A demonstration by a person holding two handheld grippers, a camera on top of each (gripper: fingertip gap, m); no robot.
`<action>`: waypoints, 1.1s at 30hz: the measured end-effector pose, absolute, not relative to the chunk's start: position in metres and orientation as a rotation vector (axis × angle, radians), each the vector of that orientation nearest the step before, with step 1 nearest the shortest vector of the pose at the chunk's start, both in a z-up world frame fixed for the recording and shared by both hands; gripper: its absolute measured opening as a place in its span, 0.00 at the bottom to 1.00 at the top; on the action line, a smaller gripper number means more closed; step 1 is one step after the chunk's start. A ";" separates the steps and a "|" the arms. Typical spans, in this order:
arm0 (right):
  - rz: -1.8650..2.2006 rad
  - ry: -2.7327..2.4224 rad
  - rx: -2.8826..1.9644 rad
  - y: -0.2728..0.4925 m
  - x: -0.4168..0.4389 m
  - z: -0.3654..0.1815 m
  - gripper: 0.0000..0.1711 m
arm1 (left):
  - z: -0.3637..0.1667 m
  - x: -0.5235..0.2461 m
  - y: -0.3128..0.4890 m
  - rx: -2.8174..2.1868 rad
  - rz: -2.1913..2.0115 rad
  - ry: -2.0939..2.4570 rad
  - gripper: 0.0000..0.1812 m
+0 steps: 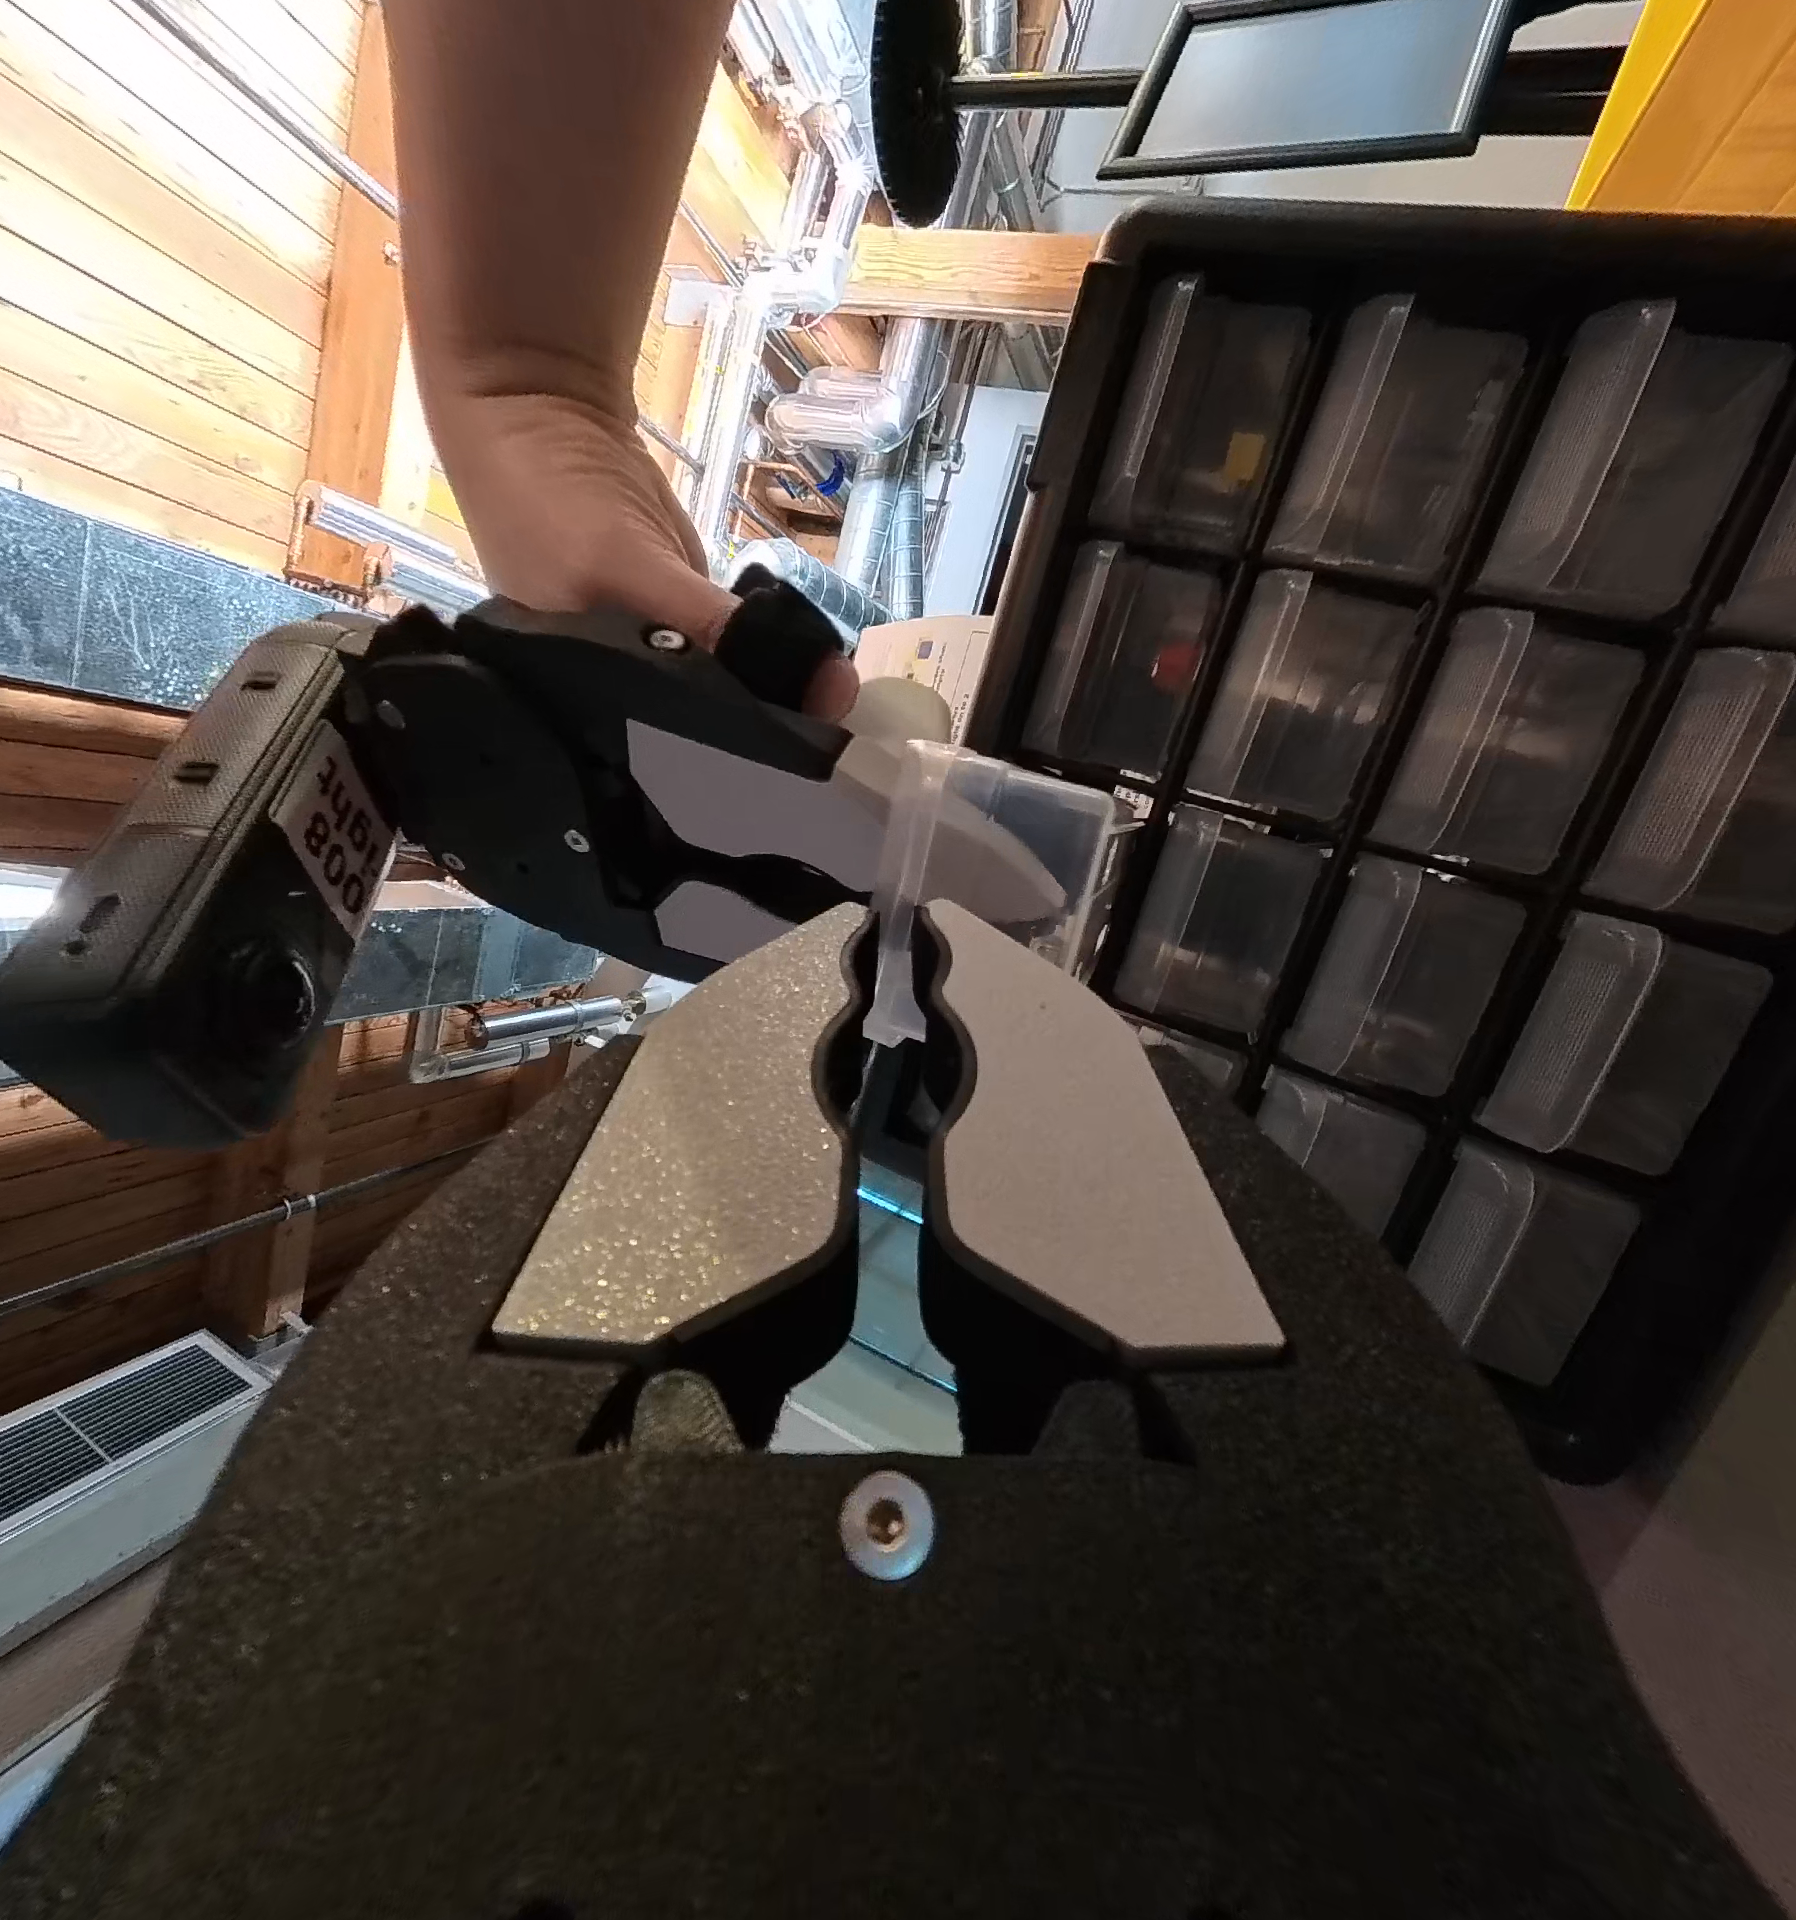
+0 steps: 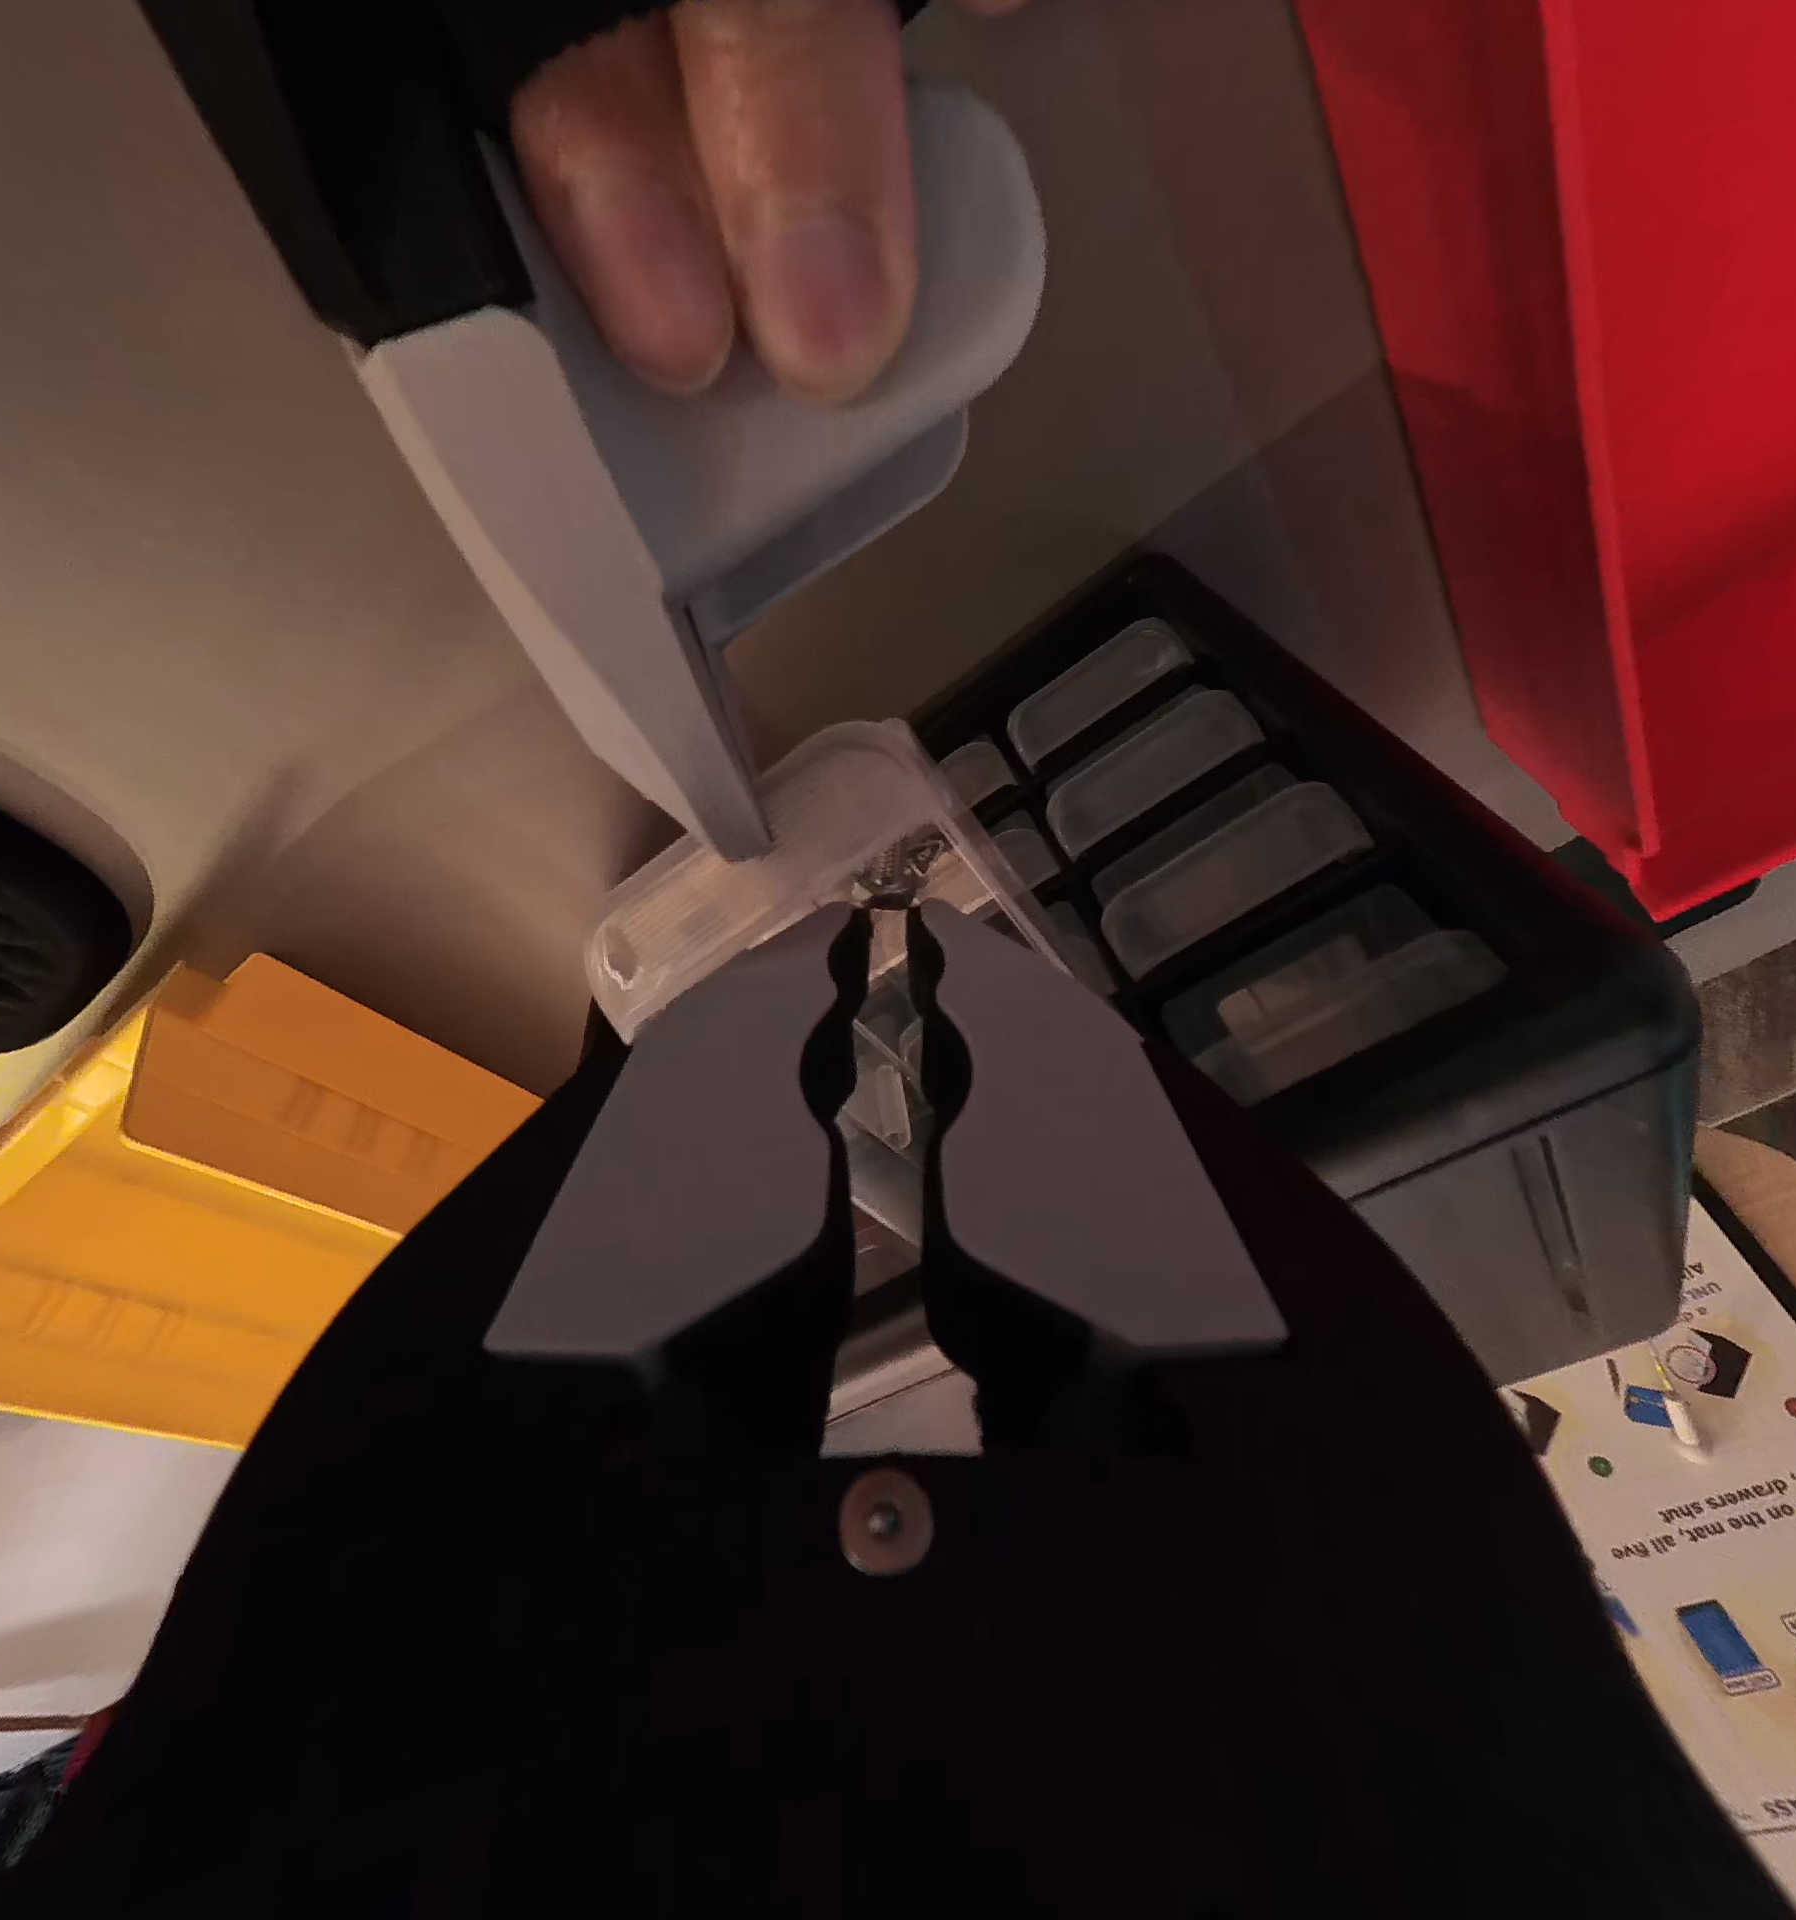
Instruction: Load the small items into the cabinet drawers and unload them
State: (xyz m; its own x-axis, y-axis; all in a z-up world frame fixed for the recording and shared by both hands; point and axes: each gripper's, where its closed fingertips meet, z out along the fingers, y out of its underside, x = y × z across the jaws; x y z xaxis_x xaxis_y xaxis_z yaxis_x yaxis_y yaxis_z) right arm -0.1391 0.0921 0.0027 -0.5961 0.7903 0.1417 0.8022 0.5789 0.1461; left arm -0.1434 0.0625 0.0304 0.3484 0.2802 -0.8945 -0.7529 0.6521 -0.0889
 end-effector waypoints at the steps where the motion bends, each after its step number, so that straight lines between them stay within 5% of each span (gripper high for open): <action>1: -0.311 -2.738 -1.370 0.092 -0.139 0.002 0.04 | 0.030 -0.143 0.062 -0.547 0.715 1.005 0.03; 15: -0.303 -2.599 -1.433 0.100 -0.136 0.012 0.01 | 0.031 -0.138 0.061 -0.540 0.717 1.009 0.03; 20: -0.045 -2.453 -1.694 0.088 -0.143 0.018 0.13 | 0.031 -0.135 0.061 -0.538 0.713 1.008 0.03; 33: 0.157 -2.351 -1.875 0.085 -0.141 0.004 0.12 | 0.030 -0.135 0.055 -0.541 0.666 1.015 0.03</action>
